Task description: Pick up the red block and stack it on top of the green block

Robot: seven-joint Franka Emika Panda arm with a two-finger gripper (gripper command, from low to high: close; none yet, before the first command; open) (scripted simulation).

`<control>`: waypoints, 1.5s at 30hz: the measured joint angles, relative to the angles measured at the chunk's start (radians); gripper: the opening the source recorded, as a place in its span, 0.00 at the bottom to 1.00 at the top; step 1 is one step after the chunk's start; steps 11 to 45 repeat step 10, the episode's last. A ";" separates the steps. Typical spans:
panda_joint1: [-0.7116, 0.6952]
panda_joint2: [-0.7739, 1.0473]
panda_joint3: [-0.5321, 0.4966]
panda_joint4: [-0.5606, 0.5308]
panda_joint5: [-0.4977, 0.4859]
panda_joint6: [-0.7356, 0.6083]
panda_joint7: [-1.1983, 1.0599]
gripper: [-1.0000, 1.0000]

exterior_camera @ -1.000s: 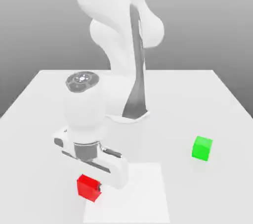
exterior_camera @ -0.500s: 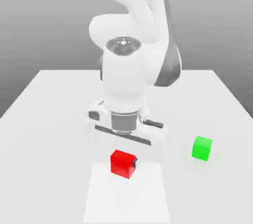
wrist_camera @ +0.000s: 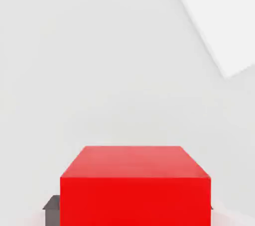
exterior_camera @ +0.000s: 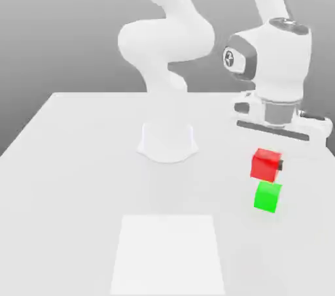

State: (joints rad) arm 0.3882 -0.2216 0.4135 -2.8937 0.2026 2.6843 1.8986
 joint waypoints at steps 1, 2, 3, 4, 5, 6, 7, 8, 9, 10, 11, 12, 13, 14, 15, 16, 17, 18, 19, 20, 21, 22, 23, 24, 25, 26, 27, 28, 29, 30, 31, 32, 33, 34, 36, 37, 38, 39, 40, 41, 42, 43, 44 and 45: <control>-0.002 0.023 0.011 -0.002 -0.011 0.025 0.020 0.00; -0.010 0.053 0.021 -0.003 -0.029 0.055 0.037 0.00; -0.022 0.087 0.029 -0.002 -0.054 0.088 0.057 0.00; -0.032 0.123 0.032 -0.002 -0.089 0.122 0.083 0.00; -0.042 0.160 0.030 -0.001 -0.132 0.156 0.114 0.00; -0.055 0.199 0.024 0.000 -0.184 0.190 0.151 0.00; -0.061 0.237 0.010 0.001 -0.247 0.224 0.195 0.00; -0.061 0.258 0.003 0.002 -0.282 0.242 0.220 1.00; -0.060 0.258 0.003 0.002 -0.282 0.242 0.220 1.00; -0.061 0.258 0.003 0.002 -0.282 0.242 0.220 1.00; -0.061 0.258 0.003 0.002 -0.282 0.242 0.220 1.00; -0.061 0.258 0.003 0.002 -0.282 0.242 0.220 1.00; -0.061 0.258 0.003 0.002 -0.282 0.242 0.220 1.00; -0.061 0.258 0.003 0.002 -0.282 0.242 0.220 1.00; -0.061 0.258 0.003 0.002 -0.282 0.242 0.220 1.00; -0.061 0.258 0.003 0.002 -0.282 0.242 0.220 1.00; -0.061 0.258 0.003 0.002 -0.282 0.242 0.220 1.00; -0.061 0.258 0.003 0.002 -0.282 0.242 0.220 1.00; -0.061 0.258 0.003 0.002 -0.282 0.242 0.220 1.00; -0.061 0.258 0.003 0.002 -0.282 0.242 0.220 1.00; -0.061 0.258 0.003 0.002 -0.282 0.242 0.220 1.00; -0.061 0.258 0.003 0.002 -0.282 0.242 0.220 1.00; -0.061 0.258 0.003 0.002 -0.282 0.242 0.220 1.00; -0.061 0.258 0.003 0.002 -0.282 0.242 0.220 1.00; -0.061 0.258 0.003 0.002 -0.282 0.242 0.220 1.00; -0.061 0.258 0.003 0.002 -0.282 0.242 0.220 1.00; -0.061 0.258 0.003 0.002 -0.282 0.242 0.220 1.00; -0.061 0.258 0.003 0.002 -0.282 0.242 0.220 1.00; -0.061 0.258 0.003 0.002 -0.282 0.242 0.220 1.00; -0.061 0.258 0.003 0.002 -0.282 0.242 0.220 1.00; -0.061 0.258 0.003 0.002 -0.282 0.242 0.220 1.00; -0.061 0.258 0.003 0.002 -0.282 0.242 0.220 1.00; -0.061 0.258 0.003 0.002 -0.282 0.242 0.220 1.00; -0.061 0.258 0.003 0.002 -0.282 0.242 0.220 1.00; -0.061 0.258 0.003 0.002 -0.282 0.242 0.220 1.00; -0.061 0.258 0.003 0.002 -0.282 0.242 0.220 1.00; -0.061 0.258 0.003 0.002 -0.282 0.242 0.220 1.00; -0.061 0.258 0.003 0.002 -0.282 0.242 0.220 1.00; -0.061 0.258 0.003 0.002 -0.282 0.242 0.220 1.00; -0.061 0.258 0.003 0.002 -0.282 0.242 0.220 1.00; -0.061 0.258 0.003 0.002 -0.282 0.242 0.220 1.00; -0.061 0.258 0.003 0.002 -0.282 0.242 0.220 1.00; -0.061 0.258 0.003 0.002 -0.282 0.242 0.220 1.00; -0.061 0.258 0.003 0.002 -0.282 0.242 0.220 1.00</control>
